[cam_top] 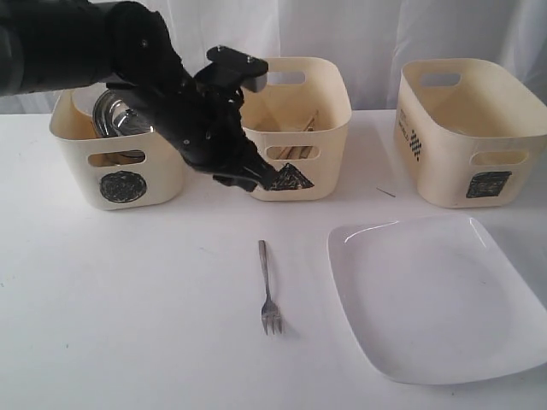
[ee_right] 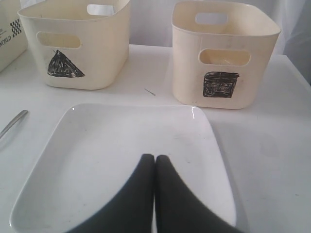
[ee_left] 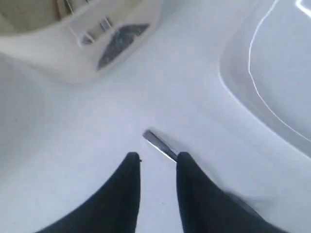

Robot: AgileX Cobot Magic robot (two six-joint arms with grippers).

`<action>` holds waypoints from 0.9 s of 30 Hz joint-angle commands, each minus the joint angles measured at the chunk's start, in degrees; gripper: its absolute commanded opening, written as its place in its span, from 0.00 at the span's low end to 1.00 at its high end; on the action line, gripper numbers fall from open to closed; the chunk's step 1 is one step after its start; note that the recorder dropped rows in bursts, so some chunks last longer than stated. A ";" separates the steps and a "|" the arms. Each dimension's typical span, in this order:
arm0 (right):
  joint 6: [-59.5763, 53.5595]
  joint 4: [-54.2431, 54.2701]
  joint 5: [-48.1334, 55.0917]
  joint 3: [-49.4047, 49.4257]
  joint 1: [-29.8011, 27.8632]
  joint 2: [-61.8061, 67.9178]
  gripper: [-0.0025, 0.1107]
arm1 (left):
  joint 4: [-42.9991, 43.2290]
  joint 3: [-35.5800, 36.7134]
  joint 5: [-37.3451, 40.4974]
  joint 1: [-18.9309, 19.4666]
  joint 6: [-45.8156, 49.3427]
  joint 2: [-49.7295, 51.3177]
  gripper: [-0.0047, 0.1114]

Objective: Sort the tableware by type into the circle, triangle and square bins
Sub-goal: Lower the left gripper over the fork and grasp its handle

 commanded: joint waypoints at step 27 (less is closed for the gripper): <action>0.42 0.05 -0.55 0.32 -0.14 -0.27 0.02 | 3.74 2.56 0.21 -5.77 -29.58 9.17 0.61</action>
